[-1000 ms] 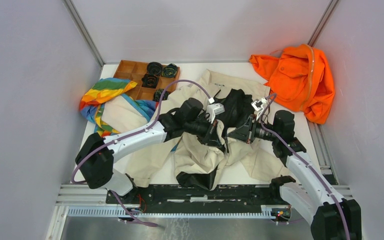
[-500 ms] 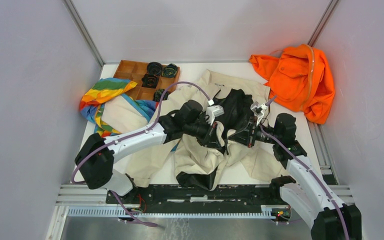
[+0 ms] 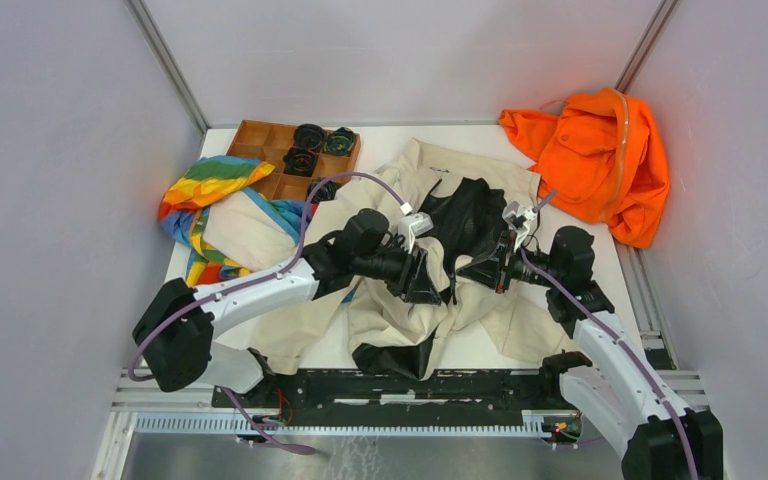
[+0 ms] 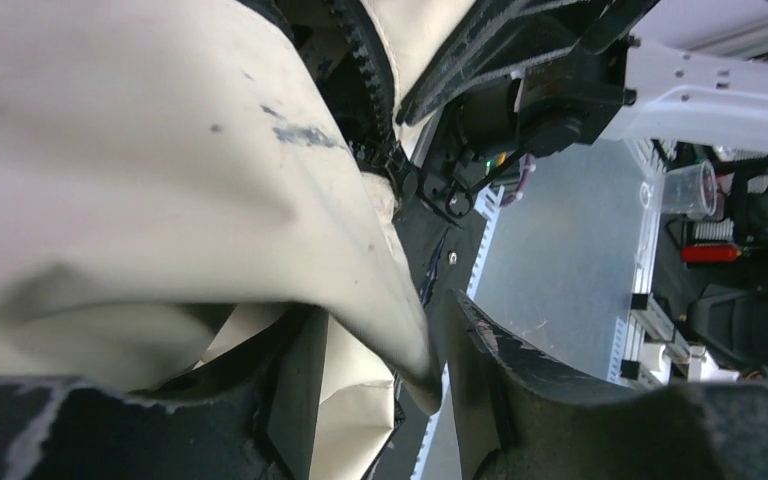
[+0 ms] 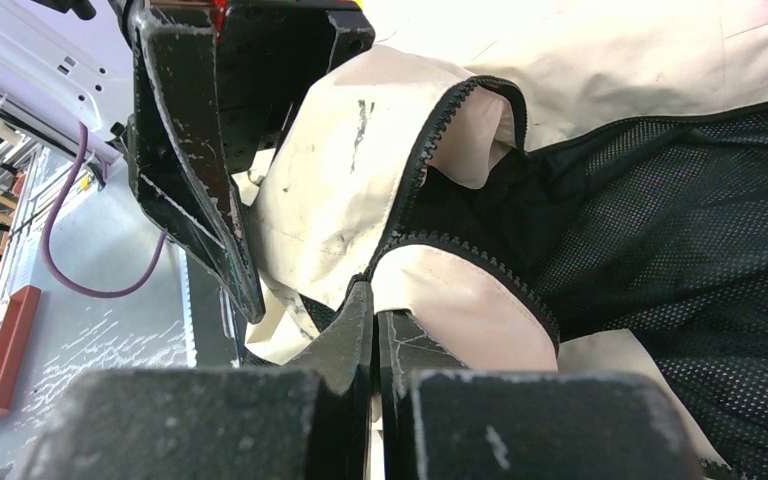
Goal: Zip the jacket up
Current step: Insert the zipper into the jacket.
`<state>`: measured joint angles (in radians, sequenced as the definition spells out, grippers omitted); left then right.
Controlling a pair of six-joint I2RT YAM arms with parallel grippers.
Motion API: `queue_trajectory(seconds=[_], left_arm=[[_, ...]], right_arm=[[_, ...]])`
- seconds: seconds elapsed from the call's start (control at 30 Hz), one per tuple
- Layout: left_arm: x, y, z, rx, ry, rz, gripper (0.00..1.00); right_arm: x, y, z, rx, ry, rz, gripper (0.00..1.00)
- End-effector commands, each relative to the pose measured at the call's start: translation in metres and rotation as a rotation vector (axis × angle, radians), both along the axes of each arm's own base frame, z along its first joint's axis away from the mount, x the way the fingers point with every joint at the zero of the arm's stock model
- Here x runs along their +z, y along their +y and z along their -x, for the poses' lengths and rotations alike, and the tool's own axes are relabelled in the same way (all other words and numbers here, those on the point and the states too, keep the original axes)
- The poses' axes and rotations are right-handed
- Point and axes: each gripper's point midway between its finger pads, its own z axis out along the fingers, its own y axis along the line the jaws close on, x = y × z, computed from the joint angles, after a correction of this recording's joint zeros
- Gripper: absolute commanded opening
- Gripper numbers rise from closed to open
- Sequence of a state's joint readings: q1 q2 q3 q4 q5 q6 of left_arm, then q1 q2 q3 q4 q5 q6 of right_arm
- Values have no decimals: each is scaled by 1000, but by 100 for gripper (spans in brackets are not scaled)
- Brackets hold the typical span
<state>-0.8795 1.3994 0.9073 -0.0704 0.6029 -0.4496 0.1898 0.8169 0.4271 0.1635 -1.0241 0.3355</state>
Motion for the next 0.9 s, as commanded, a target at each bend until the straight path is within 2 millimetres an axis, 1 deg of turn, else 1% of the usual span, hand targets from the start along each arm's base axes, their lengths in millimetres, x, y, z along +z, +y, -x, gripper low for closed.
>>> queue_trajectory(seconds=[0.0,0.13,0.23,0.33,0.47,0.53,0.63,0.67,0.73,0.77,0.87], left_arm=[[27,-8,-13,75,-6,108,57],[28,-9,-20,125,18,125,60],[26,-12,-23,150,51,128,60],[23,-14,-24,167,74,135,58],[27,-17,-26,182,84,158,52],[27,-18,-26,181,91,160,46],[24,-19,-23,173,111,162,33],[23,-19,-22,167,118,166,26],[23,-20,-20,156,125,177,5],[23,-20,-19,148,129,178,2],[21,-21,-14,117,136,171,2]], right_arm=[[17,1,-1,12,-91,-17,0],[17,1,-1,14,-94,-19,0],[16,1,-1,11,-93,-23,0],[16,1,1,14,-94,-25,0],[16,1,1,13,-93,-25,0],[16,1,1,13,-95,-27,0],[18,1,1,14,-98,-33,0],[18,2,1,14,-97,-36,0],[18,2,1,15,-94,-39,0],[18,2,1,15,-94,-39,0],[17,2,0,-1,-72,-44,0]])
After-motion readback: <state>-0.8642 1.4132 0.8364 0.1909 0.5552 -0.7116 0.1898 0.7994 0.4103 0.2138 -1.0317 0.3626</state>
